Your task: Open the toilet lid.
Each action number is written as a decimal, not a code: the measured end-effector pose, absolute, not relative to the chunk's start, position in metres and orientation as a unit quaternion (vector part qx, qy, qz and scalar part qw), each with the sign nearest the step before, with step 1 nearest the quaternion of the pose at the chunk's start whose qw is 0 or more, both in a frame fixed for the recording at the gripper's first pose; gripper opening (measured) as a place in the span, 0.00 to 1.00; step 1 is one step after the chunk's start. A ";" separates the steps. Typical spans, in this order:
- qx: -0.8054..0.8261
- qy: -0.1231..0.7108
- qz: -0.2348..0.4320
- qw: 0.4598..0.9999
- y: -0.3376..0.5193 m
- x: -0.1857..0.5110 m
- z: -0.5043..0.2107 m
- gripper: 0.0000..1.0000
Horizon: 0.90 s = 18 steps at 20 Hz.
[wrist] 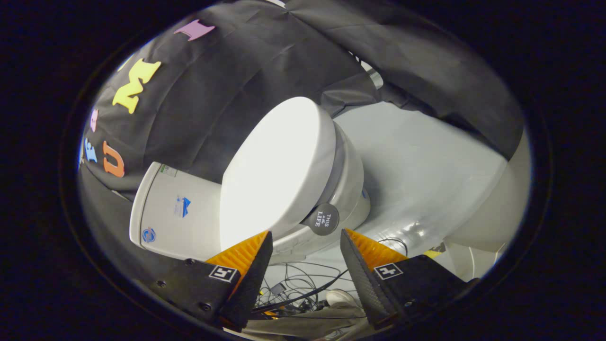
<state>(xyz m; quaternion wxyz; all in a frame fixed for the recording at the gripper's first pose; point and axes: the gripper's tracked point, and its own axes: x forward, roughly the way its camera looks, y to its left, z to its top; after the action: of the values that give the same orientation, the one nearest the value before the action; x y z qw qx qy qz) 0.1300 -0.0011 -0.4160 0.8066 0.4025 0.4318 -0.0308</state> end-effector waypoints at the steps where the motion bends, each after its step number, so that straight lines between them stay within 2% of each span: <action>1: 0.410 0.428 -0.031 0.805 -0.003 0.132 -0.420 0.88; 4: 0.443 0.416 -0.027 0.794 -0.002 0.141 -0.429 0.78; 7: 0.474 0.409 -0.022 0.779 0.000 0.142 -0.440 0.71; 8: 0.488 0.404 -0.020 0.774 0.001 0.143 -0.441 0.65; 13: 0.501 0.394 -0.022 0.771 -0.004 0.151 -0.451 0.49; 16: 0.492 0.400 -0.029 0.772 -0.003 0.158 -0.463 0.34; 18: 0.496 0.398 -0.027 0.771 -0.005 0.164 -0.463 0.30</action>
<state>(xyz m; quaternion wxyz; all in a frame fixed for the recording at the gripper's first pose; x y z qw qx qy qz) 0.1638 -0.0050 -0.4629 0.7710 0.4963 0.3982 -0.0266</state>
